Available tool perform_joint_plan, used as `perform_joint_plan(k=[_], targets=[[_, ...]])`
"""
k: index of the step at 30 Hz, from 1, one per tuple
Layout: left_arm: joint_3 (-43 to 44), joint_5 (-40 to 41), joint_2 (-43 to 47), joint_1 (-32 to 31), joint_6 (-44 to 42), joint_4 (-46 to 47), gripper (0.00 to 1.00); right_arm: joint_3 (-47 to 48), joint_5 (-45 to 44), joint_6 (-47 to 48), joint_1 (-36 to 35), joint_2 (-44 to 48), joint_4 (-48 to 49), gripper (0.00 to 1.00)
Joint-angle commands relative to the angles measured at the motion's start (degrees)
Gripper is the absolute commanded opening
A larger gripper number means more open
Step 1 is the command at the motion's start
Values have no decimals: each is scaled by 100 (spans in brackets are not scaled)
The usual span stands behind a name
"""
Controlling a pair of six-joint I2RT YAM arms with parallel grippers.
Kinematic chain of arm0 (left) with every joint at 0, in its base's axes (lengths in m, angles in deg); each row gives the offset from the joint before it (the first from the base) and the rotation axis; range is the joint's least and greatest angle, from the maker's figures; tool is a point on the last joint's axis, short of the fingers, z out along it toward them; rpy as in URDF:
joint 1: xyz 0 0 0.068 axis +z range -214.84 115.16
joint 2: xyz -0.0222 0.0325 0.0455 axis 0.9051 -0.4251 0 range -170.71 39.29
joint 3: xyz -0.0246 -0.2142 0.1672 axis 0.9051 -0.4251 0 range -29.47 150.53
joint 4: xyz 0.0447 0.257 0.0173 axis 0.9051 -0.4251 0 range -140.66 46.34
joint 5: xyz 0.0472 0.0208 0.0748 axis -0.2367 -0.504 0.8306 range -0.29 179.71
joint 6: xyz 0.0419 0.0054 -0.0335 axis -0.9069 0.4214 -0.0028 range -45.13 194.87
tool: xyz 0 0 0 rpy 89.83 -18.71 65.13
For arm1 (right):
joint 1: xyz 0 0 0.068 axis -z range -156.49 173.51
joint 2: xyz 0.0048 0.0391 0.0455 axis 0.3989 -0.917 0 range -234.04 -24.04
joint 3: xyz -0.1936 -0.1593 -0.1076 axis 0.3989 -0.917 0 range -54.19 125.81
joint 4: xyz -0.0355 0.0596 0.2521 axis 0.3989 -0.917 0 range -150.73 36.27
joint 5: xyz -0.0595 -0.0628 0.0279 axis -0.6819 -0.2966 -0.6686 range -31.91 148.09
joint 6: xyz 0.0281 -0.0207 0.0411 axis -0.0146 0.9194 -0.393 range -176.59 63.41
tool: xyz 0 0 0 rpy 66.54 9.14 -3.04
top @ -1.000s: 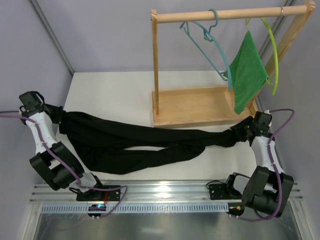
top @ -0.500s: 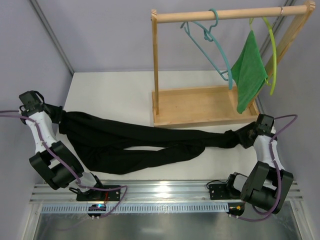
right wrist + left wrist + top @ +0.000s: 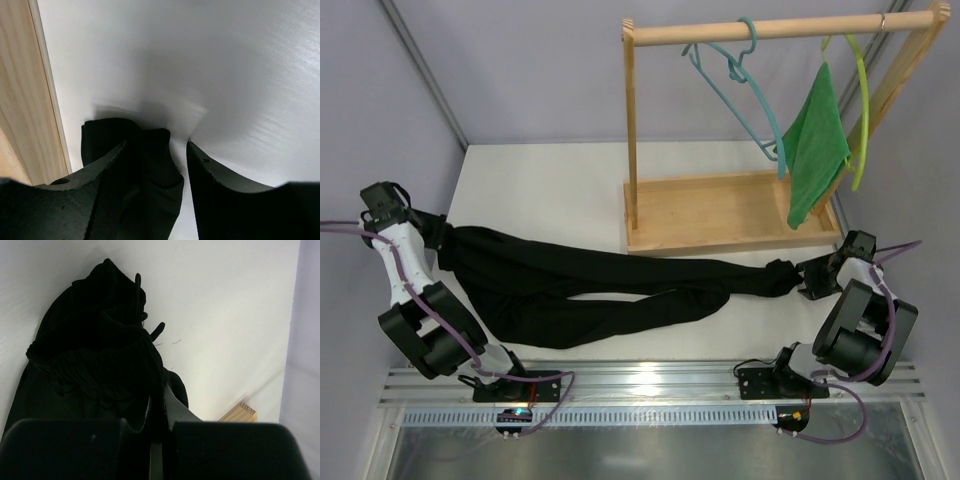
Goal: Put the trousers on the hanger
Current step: Fold the trousers
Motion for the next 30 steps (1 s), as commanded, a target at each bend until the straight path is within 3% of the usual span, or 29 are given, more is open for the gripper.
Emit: perform_joint_plan(k=[1, 3, 5, 6, 7, 14, 19, 24, 27, 30], targets=[[294, 186, 216, -15, -219, -28, 0, 8, 145, -215, 75, -148, 400, 53], [320, 213, 225, -6, -236, -72, 0, -53, 48, -189, 84, -201, 523, 50], [329, 230, 242, -6, -228, -72, 0, -71, -66, -101, 75, -227, 725, 38], [329, 221, 251, -6, -210, -72, 0, -71, -127, -66, 84, -210, 769, 28], [312, 204, 260, -15, -193, -46, 0, -36, -215, 47, 84, -149, 743, 5], [417, 309, 400, 12, 404, 51, 0, 841, -2234, 602, 84, 1721, -13, 4], [470, 309, 427, 20, 625, 95, 0, 1098, -2869, 813, 198, 2671, 48, 4], [400, 90, 322, 29, 897, 358, 0, 843, -3037, 874, 207, 2814, 330, 4], [408, -103, 120, 29, 1029, 438, 0, 1175, -3378, 831, 207, 2674, -46, 4], [260, -148, -47, 29, 1064, 622, 0, 1134, -3161, 884, 207, 2690, 4, 4]])
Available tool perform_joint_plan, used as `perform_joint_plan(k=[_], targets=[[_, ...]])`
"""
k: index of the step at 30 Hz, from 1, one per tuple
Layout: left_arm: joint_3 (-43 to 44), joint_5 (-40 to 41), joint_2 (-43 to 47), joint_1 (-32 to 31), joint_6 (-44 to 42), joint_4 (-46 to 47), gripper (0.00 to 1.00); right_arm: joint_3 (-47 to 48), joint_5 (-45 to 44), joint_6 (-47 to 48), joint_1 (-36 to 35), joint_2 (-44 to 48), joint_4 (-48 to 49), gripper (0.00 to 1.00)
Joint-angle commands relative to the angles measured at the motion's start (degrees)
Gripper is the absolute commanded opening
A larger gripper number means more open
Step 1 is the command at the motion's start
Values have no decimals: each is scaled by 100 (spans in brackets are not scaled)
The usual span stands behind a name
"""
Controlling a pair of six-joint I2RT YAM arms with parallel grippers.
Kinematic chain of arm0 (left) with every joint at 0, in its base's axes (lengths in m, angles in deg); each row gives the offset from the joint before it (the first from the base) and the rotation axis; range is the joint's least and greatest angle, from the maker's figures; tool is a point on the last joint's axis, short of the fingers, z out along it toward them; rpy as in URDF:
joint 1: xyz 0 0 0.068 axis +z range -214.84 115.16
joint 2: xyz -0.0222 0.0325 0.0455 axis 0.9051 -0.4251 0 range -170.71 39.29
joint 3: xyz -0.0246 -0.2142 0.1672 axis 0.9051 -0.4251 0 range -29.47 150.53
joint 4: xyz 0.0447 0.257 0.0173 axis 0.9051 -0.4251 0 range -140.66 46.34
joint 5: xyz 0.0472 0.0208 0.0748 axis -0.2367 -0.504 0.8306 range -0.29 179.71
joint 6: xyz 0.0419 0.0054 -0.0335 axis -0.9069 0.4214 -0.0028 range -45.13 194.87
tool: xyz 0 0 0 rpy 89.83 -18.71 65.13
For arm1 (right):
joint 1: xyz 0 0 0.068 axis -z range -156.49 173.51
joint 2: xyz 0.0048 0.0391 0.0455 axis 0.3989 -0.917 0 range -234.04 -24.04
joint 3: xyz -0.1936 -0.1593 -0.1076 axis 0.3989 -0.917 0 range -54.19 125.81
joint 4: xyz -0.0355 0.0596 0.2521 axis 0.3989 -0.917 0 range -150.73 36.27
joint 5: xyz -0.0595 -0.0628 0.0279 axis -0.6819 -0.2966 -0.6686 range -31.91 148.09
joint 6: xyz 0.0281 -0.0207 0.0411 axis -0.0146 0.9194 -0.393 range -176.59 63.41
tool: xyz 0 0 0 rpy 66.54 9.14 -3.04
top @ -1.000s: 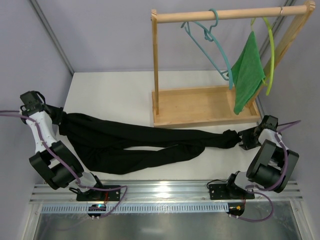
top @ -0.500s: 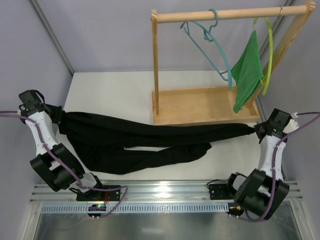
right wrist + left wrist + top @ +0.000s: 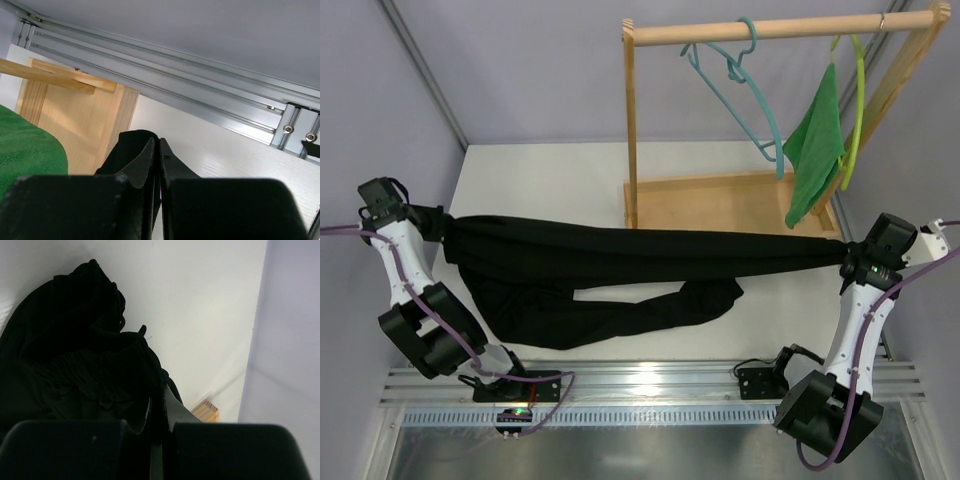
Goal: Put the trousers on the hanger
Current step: Fold the trousers
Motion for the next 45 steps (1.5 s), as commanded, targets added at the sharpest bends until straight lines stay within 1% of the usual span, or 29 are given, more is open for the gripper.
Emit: perform_joint_plan(k=[1, 2, 5, 6, 9, 11, 15, 16, 19, 25, 30, 33, 34, 35, 36, 37, 38, 39, 40, 41, 42, 43, 45], targets=[[-9, 29, -163, 47, 183, 967, 0, 80, -143, 212, 87, 116, 726, 4], [-158, -14, -242, 38, 244, 1100, 0, -52, -61, 195, 87, 90, 870, 4], [-309, -287, -487, 38, 359, 1652, 0, 26, 140, 169, 87, -164, 1003, 4], [-292, -305, -584, 29, 359, 1707, 0, 43, 185, 151, 87, -374, 1082, 4], [-152, -383, -996, 3, 386, 1891, 1, 166, 387, 73, 87, -883, 1197, 4], [-90, -585, -1226, -85, 412, 2215, 1, 175, 571, -50, 87, -1105, 1433, 4], [332, -595, -1963, -305, 359, 2217, 0, 280, 1273, -183, 43, -1728, 1969, 4], [428, -595, -2061, -349, 368, 2243, 0, 333, 1284, -174, -70, -1965, 2031, 4], [499, -560, -2369, -498, 473, 2533, 0, 614, 1039, -16, -273, -2247, 2041, 4], [859, -525, -2948, -683, 605, 2683, 1, 992, 880, 37, -283, -2415, 2058, 4], [1141, -410, -3222, -727, 658, 2736, 0, 1317, 880, 46, -283, -2906, 1971, 4], [1255, -402, -3345, -727, 614, 2692, 0, 1493, 1046, 72, -344, -3162, 1962, 4], [1282, -471, -3354, -727, 579, 2692, 5, 1607, 1082, 142, -370, -3214, 1918, 7], [1299, -489, -3319, -727, 509, 2614, 13, 1678, 1143, 186, -414, -3250, 1787, 11], [1308, -498, -3267, -736, 439, 2587, 22, 1765, 1135, 204, -519, -3268, 1655, 18], [1308, -507, -3197, -753, 351, 2534, 38, 1853, 1126, 230, -572, -3259, 1506, 26], [1317, -420, -3135, -814, 264, 2421, 47, 2019, 1117, 239, -616, -3233, 1330, 39], [1326, -332, -2978, -841, 45, 2150, 55, 2108, 1100, 178, -643, -3180, 833, 46], [1369, -253, -2889, -885, -44, 1947, 61, 2257, 1099, 117, -643, -3136, 540, 52], [1361, -148, -2801, -903, -158, 1806, 63, 2293, 1056, -14, -643, -3084, -2, 59], [1343, -94, -2644, -920, -298, 1526, 65, 2285, 1021, -59, -643, -2996, -181, 61], [1274, -50, -2538, -946, -404, 1384, 71, 2172, 1020, -77, -643, -2778, -340, 61], [1186, 292, -2353, -964, -563, 1006, 73, 1970, 1073, -156, -643, -2487, -622, 63]])
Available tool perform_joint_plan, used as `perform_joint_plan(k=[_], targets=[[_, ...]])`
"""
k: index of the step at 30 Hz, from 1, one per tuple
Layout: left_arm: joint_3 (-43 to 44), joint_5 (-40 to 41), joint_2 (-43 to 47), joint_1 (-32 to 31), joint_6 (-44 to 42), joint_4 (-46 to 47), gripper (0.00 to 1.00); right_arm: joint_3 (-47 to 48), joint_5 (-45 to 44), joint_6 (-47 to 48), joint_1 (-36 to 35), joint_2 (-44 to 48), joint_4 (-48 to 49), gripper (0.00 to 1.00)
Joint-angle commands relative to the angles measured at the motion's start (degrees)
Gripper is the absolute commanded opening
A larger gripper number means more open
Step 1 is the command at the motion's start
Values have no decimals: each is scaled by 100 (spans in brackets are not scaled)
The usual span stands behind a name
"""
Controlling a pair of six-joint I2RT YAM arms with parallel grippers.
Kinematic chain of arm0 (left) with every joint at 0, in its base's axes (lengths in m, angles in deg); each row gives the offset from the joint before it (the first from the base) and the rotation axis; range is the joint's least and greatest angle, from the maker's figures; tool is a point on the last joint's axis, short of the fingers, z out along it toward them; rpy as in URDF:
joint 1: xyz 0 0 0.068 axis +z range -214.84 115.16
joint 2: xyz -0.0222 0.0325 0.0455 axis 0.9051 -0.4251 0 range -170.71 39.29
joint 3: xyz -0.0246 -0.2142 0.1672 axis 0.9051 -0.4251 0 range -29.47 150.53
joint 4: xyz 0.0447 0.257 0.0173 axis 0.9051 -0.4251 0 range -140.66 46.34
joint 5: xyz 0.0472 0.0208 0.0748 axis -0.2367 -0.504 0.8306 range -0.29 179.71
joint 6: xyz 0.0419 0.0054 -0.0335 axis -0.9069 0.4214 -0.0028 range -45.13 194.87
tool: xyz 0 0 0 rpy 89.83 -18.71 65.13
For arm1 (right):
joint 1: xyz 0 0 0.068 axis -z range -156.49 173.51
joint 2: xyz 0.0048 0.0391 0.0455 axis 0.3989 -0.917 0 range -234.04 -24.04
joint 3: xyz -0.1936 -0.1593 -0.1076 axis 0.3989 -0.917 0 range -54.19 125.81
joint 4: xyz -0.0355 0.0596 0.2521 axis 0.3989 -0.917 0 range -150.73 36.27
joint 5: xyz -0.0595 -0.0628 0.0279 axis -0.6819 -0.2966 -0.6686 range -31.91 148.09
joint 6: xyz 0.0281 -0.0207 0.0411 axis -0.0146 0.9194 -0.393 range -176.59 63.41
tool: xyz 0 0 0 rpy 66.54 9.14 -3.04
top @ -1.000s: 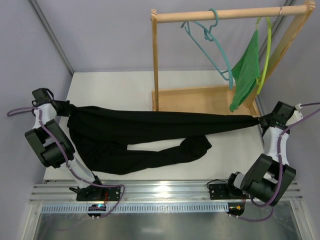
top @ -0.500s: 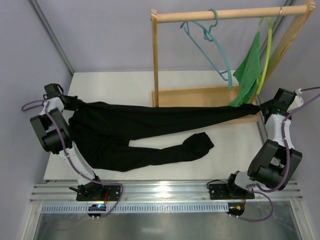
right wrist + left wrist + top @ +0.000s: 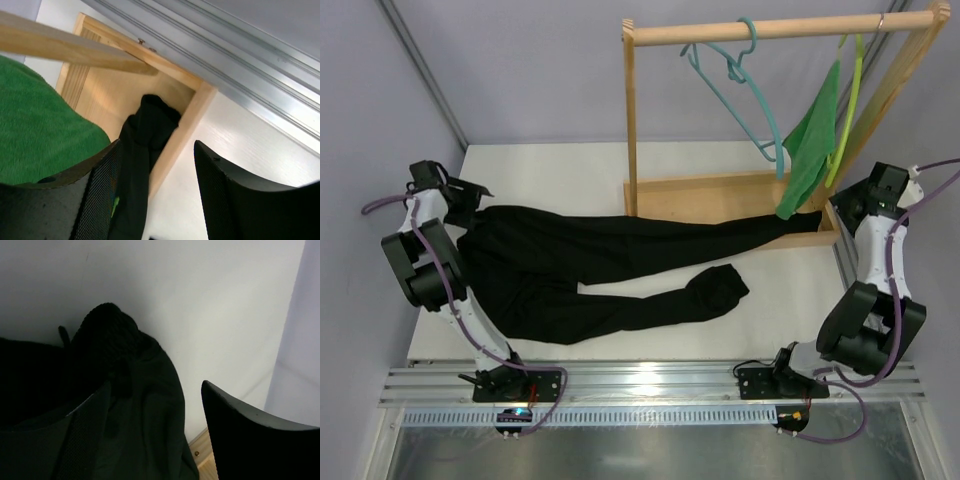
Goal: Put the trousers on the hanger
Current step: Fold the trousers
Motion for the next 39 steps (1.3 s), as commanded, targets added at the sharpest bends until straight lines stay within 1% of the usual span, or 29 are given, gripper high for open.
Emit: perform_joint_plan(k=[1, 2, 3, 4, 6, 10, 11, 14, 15, 17, 18, 19, 20, 21, 22, 24, 28, 30, 32, 34, 36, 37, 39], targets=[[-90, 721, 936, 6, -816, -695, 73, -297, 65, -145, 6, 925, -918, 63], [-223, 826, 1104, -11, -896, -723, 74, -447, 153, -172, 6, 1094, -953, 63], [-346, 1114, 1289, -29, -993, -750, 74, -623, 276, -198, 6, 1269, -927, 63], [-452, 1265, 1586, -64, -1150, -880, 76, -929, 417, -198, 6, 1636, -892, 63], [-654, 1590, 1887, -64, -1275, -987, 78, -1151, 436, -198, -46, 1929, -944, 63], [-804, 1846, 2492, -73, -1529, -1329, 80, -1529, 444, -128, -204, 2325, -1208, 63], [-874, 1847, 2590, -73, -1547, -1356, 79, -1582, 688, -137, -300, 2508, -1234, 63], [-1304, 1899, 3011, -64, -1600, -1382, 78, -1863, 629, -286, -1116, 2861, -1208, 63], [-1575, 1908, 3100, -56, -1609, -1383, 78, -1951, 551, -373, -1693, 3053, -1199, 63], [-1840, 1743, 3276, -55, -1548, -1348, 78, -2319, 602, -653, -2162, 3195, -1130, 61], [-2016, 1472, 3468, -55, -1373, -1200, 78, -2460, 707, -751, -2400, 3248, -1103, 60], [-2505, 1138, 3644, -90, -1320, -954, 75, -2731, 673, -830, -2846, 3344, -1059, 60], [-2805, 717, 3811, -143, -1232, -761, 74, -2856, 586, -927, -3094, 3380, -1067, 59], [-3043, 644, 4187, -291, -1057, -445, 75, -2944, 324, -1093, -3253, 3433, -1085, 58], [-3446, 530, 4339, -380, -1064, -286, 75, -3128, 260, -1164, -3533, 3451, -1068, 58], [-3572, 704, 4559, -459, -1099, -354, 75, -3252, 111, -1288, -3693, 3451, -1023, 58], [-3784, 178, 4666, -486, -1143, -266, 75, -3480, -329, -1420, -3914, 3196, -875, 58], [-3775, 229, 4622, -486, -1152, -363, 76, -3604, -452, -1341, -3949, 3082, -436, 59], [-3915, 3, 4682, -477, -1047, -137, 75, -3806, -348, -1227, -3958, 2890, 11, 58], [-4205, -269, 4832, -486, -915, 14, 73, -3955, -206, -1244, -4045, 2766, 241, 59], [-4477, -438, 5209, -600, -774, 348, 73, -4043, -406, -1454, -4255, 2713, 268, 59], [-4504, -369, 5315, -809, -765, 384, 73, -4148, -513, -1559, -4335, 2721, 260, 59], [-4470, -219, 5509, -986, -809, 279, 74, -4263, -680, -1885, -4423, 2747, 259, 59]])
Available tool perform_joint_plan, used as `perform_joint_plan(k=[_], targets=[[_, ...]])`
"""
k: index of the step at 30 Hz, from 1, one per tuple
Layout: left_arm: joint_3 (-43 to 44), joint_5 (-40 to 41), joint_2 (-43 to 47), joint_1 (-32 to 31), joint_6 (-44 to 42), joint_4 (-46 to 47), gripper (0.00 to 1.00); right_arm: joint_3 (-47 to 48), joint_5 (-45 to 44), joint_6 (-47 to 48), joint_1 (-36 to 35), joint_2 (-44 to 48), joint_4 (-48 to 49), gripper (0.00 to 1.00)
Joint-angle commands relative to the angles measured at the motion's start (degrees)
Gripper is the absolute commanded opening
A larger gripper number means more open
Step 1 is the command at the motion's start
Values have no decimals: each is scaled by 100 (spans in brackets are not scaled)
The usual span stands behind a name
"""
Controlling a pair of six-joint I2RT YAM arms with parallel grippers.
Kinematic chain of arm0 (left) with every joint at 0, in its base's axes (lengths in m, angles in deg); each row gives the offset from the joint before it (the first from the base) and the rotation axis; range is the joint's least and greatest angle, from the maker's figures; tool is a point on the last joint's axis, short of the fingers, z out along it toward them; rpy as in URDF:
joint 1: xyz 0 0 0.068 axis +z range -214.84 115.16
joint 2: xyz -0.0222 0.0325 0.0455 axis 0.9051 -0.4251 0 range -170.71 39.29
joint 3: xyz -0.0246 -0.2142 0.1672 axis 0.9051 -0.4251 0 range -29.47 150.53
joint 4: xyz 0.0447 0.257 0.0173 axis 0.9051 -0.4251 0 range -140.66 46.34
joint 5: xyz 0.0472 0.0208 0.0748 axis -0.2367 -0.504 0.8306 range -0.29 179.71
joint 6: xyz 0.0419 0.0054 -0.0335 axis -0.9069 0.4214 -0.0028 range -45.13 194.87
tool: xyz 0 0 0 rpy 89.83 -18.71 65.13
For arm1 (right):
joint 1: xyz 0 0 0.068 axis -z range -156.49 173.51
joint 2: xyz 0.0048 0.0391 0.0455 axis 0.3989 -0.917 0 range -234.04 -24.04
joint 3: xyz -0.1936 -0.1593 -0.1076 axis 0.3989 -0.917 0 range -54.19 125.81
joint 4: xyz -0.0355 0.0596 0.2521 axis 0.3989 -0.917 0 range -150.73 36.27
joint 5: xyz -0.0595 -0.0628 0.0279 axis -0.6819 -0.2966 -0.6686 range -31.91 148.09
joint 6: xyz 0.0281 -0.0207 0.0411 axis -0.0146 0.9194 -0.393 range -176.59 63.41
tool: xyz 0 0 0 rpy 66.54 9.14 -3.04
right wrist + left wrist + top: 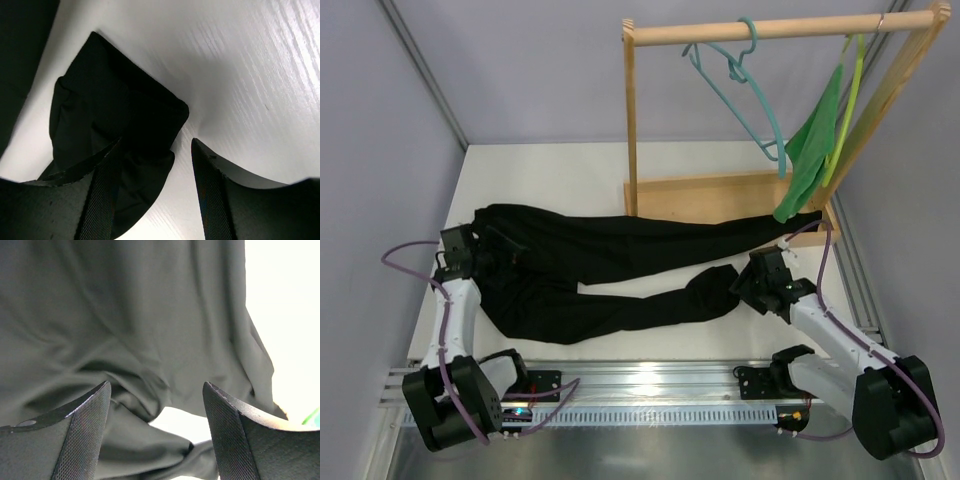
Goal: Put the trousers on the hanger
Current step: Fold the trousers
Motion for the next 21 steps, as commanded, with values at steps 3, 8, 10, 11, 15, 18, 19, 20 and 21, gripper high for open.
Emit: perform_joint_plan(k=[3, 8, 10, 11, 15, 18, 19, 20, 21], targets=[[46, -298, 353, -264, 67, 342, 75, -279, -460, -695, -203, 37, 582, 59], [-42, -132, 292, -264, 23, 359, 75, 150, -1293, -792, -221, -121, 67, 27], [11, -87, 169, -264, 23, 333, 75, 736, -1897, -635, -230, 19, -391, 4], [37, -69, 134, -272, 15, 359, 75, 992, -2128, -660, -230, 72, -1185, 4], [152, 543, 63, -264, -12, 149, 75, 1891, -2535, -1012, -247, 493, -2853, 4], [230, 1001, 54, -194, -56, 34, 78, 1148, -2122, -933, -247, 1248, -2678, 4], [248, 1133, 28, -141, -82, 17, 78, 970, -2060, -776, -256, 1433, -2400, 4], [266, 1100, -68, -62, -152, -18, 78, 786, -1703, -575, -247, 1783, -2101, 5], [327, 1004, -121, 191, -179, -45, 78, 445, -1473, -416, -247, 1934, -1794, 12]])
